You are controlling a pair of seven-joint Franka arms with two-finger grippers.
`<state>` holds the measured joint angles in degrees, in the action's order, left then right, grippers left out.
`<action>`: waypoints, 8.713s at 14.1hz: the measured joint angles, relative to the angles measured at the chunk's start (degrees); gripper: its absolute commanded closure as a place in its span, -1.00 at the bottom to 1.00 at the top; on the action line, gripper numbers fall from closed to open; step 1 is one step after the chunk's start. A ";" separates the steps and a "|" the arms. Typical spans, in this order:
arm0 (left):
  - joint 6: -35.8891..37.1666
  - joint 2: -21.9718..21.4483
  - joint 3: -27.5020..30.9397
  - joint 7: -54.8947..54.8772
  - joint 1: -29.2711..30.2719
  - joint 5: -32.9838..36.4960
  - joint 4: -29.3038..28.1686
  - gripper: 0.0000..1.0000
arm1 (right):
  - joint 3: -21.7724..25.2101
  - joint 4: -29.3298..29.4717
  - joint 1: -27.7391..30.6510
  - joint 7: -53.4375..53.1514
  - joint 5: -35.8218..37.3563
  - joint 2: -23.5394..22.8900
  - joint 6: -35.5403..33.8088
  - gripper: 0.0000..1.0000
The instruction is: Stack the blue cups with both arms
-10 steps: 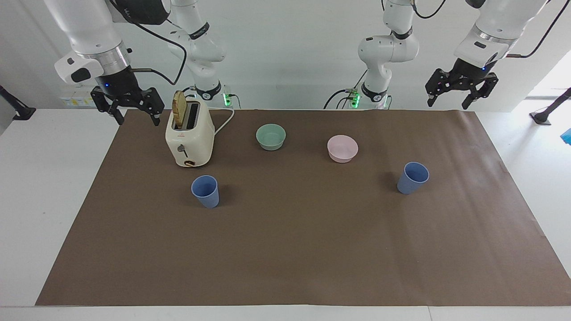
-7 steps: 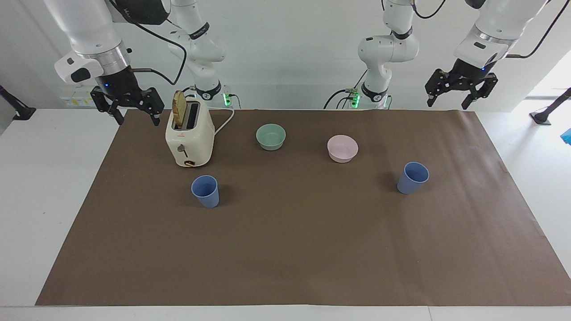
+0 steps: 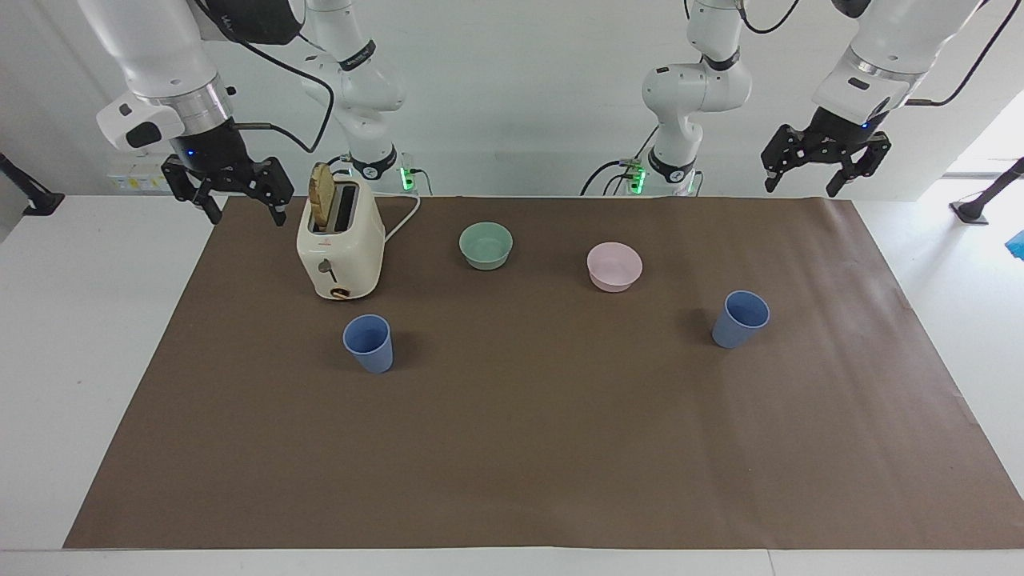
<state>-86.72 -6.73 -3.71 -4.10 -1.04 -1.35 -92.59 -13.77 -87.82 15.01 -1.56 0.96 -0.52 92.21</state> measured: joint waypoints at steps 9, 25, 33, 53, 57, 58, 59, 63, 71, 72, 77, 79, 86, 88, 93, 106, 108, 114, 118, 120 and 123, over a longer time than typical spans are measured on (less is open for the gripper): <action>0.01 -0.01 0.00 0.00 0.00 0.00 -0.03 -1.00 | 0.00 0.00 0.00 0.00 0.00 0.00 0.00 -1.00; -3.65 0.78 0.64 0.63 2.31 -0.20 -2.45 -1.00 | 0.00 0.00 0.00 0.00 0.00 0.00 0.00 -1.00; -19.95 5.47 0.92 1.32 4.61 -0.78 -15.47 -1.00 | 0.00 -0.01 0.00 0.00 0.00 0.00 0.00 -1.00; -34.66 12.02 0.01 2.64 5.88 -3.22 -25.76 1.00 | 0.00 -0.01 0.00 0.00 0.00 0.00 0.00 -1.00; -31.28 12.00 -0.07 2.83 5.87 -4.39 -21.46 1.00 | 0.00 -0.01 0.00 0.00 0.00 0.01 0.00 -1.00; -29.26 11.96 -0.18 3.25 5.83 -5.51 -19.47 1.00 | 0.00 -0.01 0.00 0.00 0.00 0.01 0.00 -1.00; -27.64 11.89 -0.41 4.48 5.58 -6.60 -17.61 1.00 | 0.00 -0.01 0.00 0.00 0.00 0.01 0.00 -1.00; -26.40 11.65 -0.92 16.28 -2.28 -7.34 -14.80 1.00 | 0.00 -0.02 0.00 0.00 0.00 0.01 0.00 -1.00; -31.38 13.09 -1.14 36.55 -19.66 -6.73 -14.05 1.00 | 0.00 -0.04 0.00 0.00 0.00 0.01 0.00 -1.00; -32.45 14.09 -1.16 37.55 -20.96 -6.59 -14.01 1.00 | 0.00 -0.04 0.00 0.00 0.00 0.02 0.00 -1.00; -36.18 18.05 -1.12 39.62 -23.90 -6.46 -13.08 1.00 | 0.00 -0.05 0.00 0.00 0.00 0.03 0.00 -1.00; -37.12 19.39 -1.12 39.92 -25.21 -6.46 -12.78 1.00 | 0.00 -0.05 0.00 0.00 0.00 0.03 0.00 -1.00; -38.64 21.84 -1.01 40.46 -27.49 -6.42 -12.88 1.00 | 0.00 -0.05 0.00 0.00 0.00 0.03 0.00 -1.00; -38.74 21.85 -0.63 40.45 -27.48 -6.37 -12.96 1.00 | 0.00 -0.05 0.00 0.00 0.00 0.03 0.00 -1.00; -40.36 22.32 -0.64 40.45 -27.49 -6.35 -13.58 1.00 | 0.00 -0.10 0.00 0.00 0.00 0.04 0.00 -1.00; -35.22 19.80 0.89 39.30 -23.95 -1.73 -10.62 -1.00 | -0.16 -4.20 -0.26 0.00 -0.10 0.25 4.09 -1.00; -30.39 16.80 0.96 33.95 -20.99 -1.49 -9.97 -1.00 | -0.17 -6.51 -0.39 0.00 -0.40 -0.03 6.40 -1.00; -18.73 9.04 1.20 16.53 -11.85 -1.49 -9.90 -1.00 | -0.29 -11.30 -4.11 -0.12 -0.89 -6.04 15.81 -1.00; -15.14 7.47 1.27 7.49 -7.68 -1.47 -9.90 -1.00 | -0.26 -12.53 -5.34 -0.16 -0.89 -11.00 20.55 -1.00; -13.36 5.96 1.32 3.19 -5.22 -1.47 -9.88 -1.00 | -0.21 -14.35 -5.34 -0.16 -0.89 -11.81 23.23 -1.00; -10.99 2.59 1.35 1.34 -4.12 -1.47 -9.70 -1.00 | -0.21 -16.19 -5.55 -0.16 -0.89 -13.44 26.49 -1.00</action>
<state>-97.72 -4.14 -2.36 -2.76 -5.15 -2.82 -102.29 -13.98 -104.01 9.46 -1.72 0.06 -13.96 118.70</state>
